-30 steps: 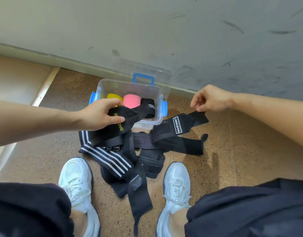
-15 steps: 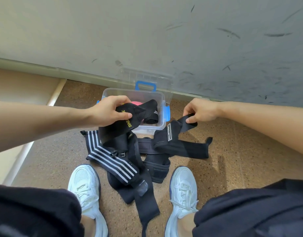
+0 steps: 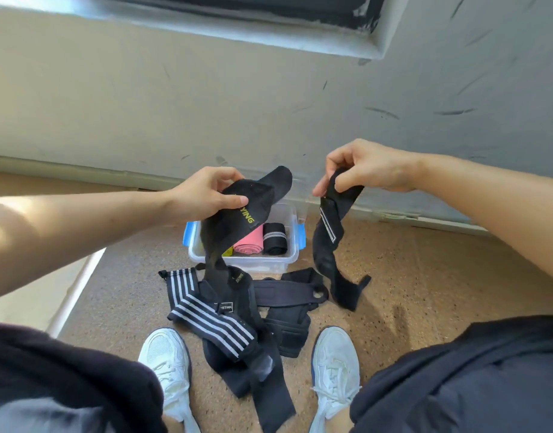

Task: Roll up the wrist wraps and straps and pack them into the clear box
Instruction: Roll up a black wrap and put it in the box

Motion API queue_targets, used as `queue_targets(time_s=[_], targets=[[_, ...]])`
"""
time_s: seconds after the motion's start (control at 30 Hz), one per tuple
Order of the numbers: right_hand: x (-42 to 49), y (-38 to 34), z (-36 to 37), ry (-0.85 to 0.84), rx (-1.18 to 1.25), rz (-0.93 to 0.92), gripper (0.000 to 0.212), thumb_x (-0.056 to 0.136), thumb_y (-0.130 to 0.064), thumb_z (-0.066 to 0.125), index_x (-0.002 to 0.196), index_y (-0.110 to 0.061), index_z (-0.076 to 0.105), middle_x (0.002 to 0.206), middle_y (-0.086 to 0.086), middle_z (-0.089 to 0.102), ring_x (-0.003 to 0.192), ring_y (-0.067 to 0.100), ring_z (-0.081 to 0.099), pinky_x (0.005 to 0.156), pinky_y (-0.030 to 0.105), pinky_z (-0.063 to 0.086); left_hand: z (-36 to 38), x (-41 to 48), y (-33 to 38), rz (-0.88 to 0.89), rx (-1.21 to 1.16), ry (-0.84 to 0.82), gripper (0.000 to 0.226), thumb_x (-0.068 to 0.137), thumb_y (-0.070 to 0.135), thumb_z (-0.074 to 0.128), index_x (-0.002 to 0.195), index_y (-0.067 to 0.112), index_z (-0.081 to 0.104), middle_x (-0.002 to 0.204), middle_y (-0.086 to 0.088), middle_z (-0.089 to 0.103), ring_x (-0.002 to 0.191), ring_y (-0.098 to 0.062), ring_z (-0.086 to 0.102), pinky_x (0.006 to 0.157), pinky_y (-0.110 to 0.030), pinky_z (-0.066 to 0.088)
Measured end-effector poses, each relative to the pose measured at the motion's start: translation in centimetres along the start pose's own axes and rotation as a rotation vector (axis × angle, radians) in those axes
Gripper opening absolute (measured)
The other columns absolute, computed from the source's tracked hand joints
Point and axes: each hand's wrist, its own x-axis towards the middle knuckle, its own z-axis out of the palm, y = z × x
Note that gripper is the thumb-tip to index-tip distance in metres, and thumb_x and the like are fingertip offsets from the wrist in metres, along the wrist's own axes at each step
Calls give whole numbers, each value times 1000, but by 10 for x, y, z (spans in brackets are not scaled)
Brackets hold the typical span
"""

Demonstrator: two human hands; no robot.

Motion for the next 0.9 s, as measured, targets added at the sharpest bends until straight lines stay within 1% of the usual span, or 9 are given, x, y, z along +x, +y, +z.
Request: queue_targets(time_s=[0.07, 0.17, 0.23, 0.3, 0.4, 0.57, 0.7, 0.77, 0.9], targets=[[-11, -10, -9, 69, 154, -32, 24, 89, 13, 49, 79, -8, 52, 103, 16, 78, 104, 29, 74, 81, 30, 59, -3, -4, 17, 36, -4, 11, 10, 95, 9, 71, 101, 15, 68, 97, -3, 79, 85, -18, 73, 76, -30, 58], [-23, -18, -20, 140, 441, -70, 25, 95, 11, 43, 86, -10, 52, 108, 25, 75, 107, 38, 72, 91, 45, 59, -9, -13, 41, 78, -7, 105, 10, 94, 10, 71, 99, 17, 68, 90, 5, 79, 77, -12, 72, 66, -21, 56], [-29, -19, -24, 175, 605, -108, 17, 99, 4, 46, 94, -11, 53, 110, 24, 74, 105, 37, 73, 92, 47, 59, -15, -19, 53, 91, 0, 177, 9, 94, 11, 71, 100, 16, 67, 85, 9, 77, 70, -7, 70, 57, -19, 54], [-32, -17, -23, 191, 673, -112, 10, 101, -3, 51, 99, -11, 55, 99, 17, 75, 94, 31, 75, 87, 44, 61, -19, -25, 59, 96, 9, 224, 9, 94, 11, 72, 99, 17, 67, 83, 9, 76, 67, -5, 70, 55, -18, 53], [-31, -11, -14, 216, 601, -18, 11, 99, 0, 56, 94, -10, 58, 76, 8, 68, 70, 20, 71, 70, 37, 60, -20, -32, 55, 78, 4, 222, 12, 94, 12, 72, 106, 12, 68, 94, -1, 78, 74, -12, 72, 63, -23, 57], [-23, 1, -2, 221, 414, 67, 10, 99, -1, 59, 94, -9, 62, 82, 14, 66, 63, 17, 71, 57, 31, 59, -16, -34, 32, 16, 0, 146, 14, 95, 9, 71, 108, 8, 67, 106, -13, 77, 86, -25, 73, 88, -44, 59], [-17, -4, 6, 222, 394, 0, 6, 94, -1, 66, 98, -5, 69, 82, 13, 73, 66, 23, 69, 64, 37, 61, -7, -30, 22, -5, -1, 53, 14, 94, 8, 71, 108, 10, 69, 101, -11, 79, 94, -31, 76, 80, -37, 61], [-15, -12, 10, 220, 363, -34, 9, 92, -1, 70, 99, -5, 72, 81, 8, 74, 63, 21, 67, 62, 36, 61, -4, -30, 23, -11, -24, -37, 14, 95, 7, 70, 108, 11, 70, 98, -7, 80, 91, -27, 76, 75, -30, 60], [-15, -32, 25, 97, 270, -83, 21, 93, 0, 68, 114, 1, 70, 126, -5, 69, 59, 6, 67, 58, 24, 58, -6, -30, 28, 24, -42, -195, 14, 96, 5, 67, 110, 7, 68, 103, -11, 79, 95, -28, 74, 86, -37, 60]])
